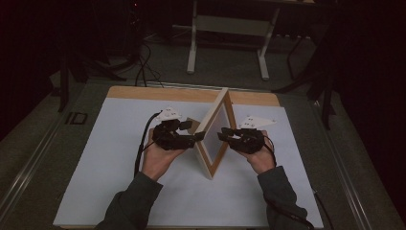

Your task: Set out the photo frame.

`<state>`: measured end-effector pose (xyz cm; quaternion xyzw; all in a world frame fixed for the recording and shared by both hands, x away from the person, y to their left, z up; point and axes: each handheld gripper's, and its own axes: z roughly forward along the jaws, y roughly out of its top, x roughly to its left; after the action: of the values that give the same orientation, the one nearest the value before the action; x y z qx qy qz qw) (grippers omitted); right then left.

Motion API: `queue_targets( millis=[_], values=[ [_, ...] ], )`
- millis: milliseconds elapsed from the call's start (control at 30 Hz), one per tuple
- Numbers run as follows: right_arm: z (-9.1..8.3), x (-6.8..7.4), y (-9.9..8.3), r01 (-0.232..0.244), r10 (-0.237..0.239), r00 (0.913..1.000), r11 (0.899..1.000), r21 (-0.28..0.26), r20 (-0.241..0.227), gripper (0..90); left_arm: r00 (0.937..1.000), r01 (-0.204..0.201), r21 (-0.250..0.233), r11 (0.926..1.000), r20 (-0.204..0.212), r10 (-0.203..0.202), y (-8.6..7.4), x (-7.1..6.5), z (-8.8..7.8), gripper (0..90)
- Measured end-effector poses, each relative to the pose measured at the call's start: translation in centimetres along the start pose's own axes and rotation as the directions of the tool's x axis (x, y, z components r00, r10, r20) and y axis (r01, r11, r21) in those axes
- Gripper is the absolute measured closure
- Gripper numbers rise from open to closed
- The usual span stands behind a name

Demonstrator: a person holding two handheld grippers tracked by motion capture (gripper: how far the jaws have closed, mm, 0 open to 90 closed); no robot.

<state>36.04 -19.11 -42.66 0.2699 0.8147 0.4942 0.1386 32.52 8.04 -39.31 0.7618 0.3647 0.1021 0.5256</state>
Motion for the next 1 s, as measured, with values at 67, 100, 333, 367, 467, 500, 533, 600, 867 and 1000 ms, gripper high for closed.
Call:
queue_targets(
  millis=[67, 100, 333, 367, 467, 500, 533, 600, 867, 1000],
  values=[
    [-0.1, -0.1, 0.0, 0.003, -0.003, 1.0, 1.0, -0.001, 0.0, 69.2, 0.9997, -0.019, 0.014, 0.9997, -0.014, 0.02, -0.3, -0.4, 0.1, 36.0],
    [-0.1, -0.1, 0.0, 0.003, -0.003, 1.0, 1.0, -0.001, 0.0, 69.2, 0.9995, -0.026, 0.028, 0.9993, -0.017, 0.027, -0.5, -0.7, 0.3, 36.0],
    [-0.2, -0.4, 0.0, -0.004, 0.004, 1.0, 1.0, -0.008, 0.007, 69.3, 0.9987, -0.045, 0.062, 0.9971, -0.021, 0.046, -1.4, -1.1, 0.7, 47.6],
    [-0.3, -0.4, 0.0, -0.007, 0.007, 0.9999, 1.0, -0.008, 0.009, 69.3, 0.999, -0.039, 0.063, 0.9973, -0.021, 0.04, -1.6, -1.1, 0.7, 49.9],
    [-0.4, -0.6, 0.0, -0.01, 0.01, 0.9999, 1.0, -0.009, 0.012, 69.4, 0.9993, -0.032, 0.068, 0.9972, -0.017, 0.033, -1.9, -1.2, 0.7, 52.2],
    [-0.5, -0.7, 0.0, -0.011, 0.011, 0.9998, 1.0, -0.012, 0.014, 69.4, 0.9992, -0.034, 0.071, 0.9969, -0.018, 0.035, -2.0, -1.2, 0.7, 54.1],
    [-0.5, -0.7, 0.0, -0.011, 0.011, 0.9998, 1.0, -0.013, 0.015, 69.4, 0.9991, -0.036, 0.073, 0.9967, -0.021, 0.038, -2.0, -1.3, 0.7, 54.8],
    [-0.6, -0.8, 0.0, -0.012, 0.012, 0.9998, 1.0, -0.012, 0.019, 69.5, 0.999, -0.038, 0.076, 0.9964, -0.022, 0.04, -2.1, -1.5, 0.7, 56.8],
    [-0.6, -1.0, -0.2, -0.017, 0.018, 0.9996, 1.0, -0.009, 0.023, 69.5, 0.9973, -0.051, 0.083, 0.9952, -0.048, 0.056, -2.2, -1.7, 0.5, 59.5],
    [-0.8, -1.2, -0.2, -0.009, 0.009, 0.9989, 1.0, 0.0, 0.047, 69.4, 0.9971, -0.054, 0.098, 0.9937, -0.047, 0.059, -2.1, -1.0, -0.1, 61.6]
  ],
)
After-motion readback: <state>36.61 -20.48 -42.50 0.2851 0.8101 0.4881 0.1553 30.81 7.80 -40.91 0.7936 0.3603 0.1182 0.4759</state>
